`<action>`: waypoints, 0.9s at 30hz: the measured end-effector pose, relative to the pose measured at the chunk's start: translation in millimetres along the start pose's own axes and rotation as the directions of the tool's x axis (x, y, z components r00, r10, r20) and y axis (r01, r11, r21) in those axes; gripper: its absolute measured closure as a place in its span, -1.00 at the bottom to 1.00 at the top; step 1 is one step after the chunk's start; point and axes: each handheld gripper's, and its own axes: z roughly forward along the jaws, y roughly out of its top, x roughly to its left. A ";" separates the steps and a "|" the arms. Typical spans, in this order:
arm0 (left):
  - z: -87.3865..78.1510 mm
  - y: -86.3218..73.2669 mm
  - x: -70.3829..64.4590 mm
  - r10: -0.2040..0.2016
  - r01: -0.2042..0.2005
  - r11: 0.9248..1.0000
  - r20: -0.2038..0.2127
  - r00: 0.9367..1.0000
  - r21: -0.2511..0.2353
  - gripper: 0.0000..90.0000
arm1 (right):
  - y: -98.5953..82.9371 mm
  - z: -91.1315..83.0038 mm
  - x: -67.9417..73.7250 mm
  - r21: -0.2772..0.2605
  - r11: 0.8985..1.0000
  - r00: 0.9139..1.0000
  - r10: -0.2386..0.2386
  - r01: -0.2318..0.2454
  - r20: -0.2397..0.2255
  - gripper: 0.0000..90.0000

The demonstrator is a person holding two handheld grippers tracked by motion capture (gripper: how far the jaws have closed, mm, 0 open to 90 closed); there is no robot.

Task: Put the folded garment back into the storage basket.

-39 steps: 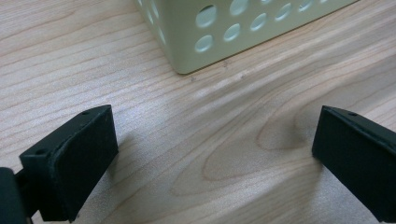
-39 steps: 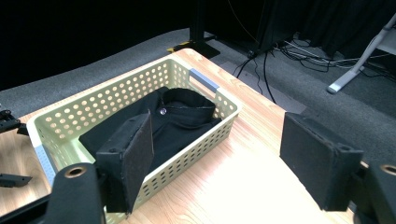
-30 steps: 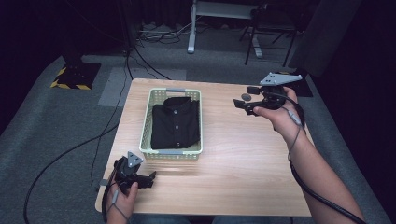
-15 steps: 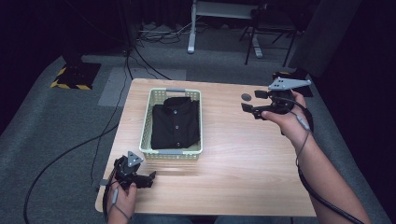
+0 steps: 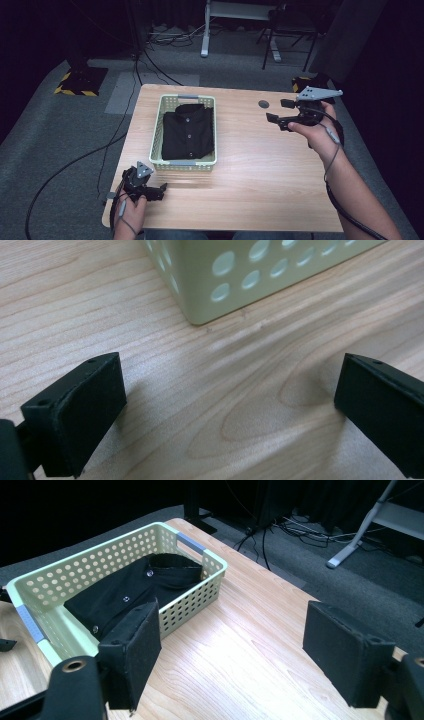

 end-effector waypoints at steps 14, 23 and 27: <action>1.3 1.3 -0.6 -0.012 0.012 1.000 -0.006 1.000 0.000 -1.00 | -21.5 -14.4 -13.0 0.011 0.999 0.999 0.042 -0.042 0.031 -0.49; 1.4 1.3 -0.6 -0.012 0.012 1.000 -0.007 1.000 0.000 -1.00 | -33.8 -21.8 -20.5 0.018 0.998 0.997 0.056 -0.057 0.049 -0.50; 1.4 1.5 -0.7 -0.014 0.014 1.000 -0.008 1.000 0.000 -0.99 | -41.4 -25.0 -23.8 0.027 0.998 0.996 0.059 -0.061 0.065 -0.51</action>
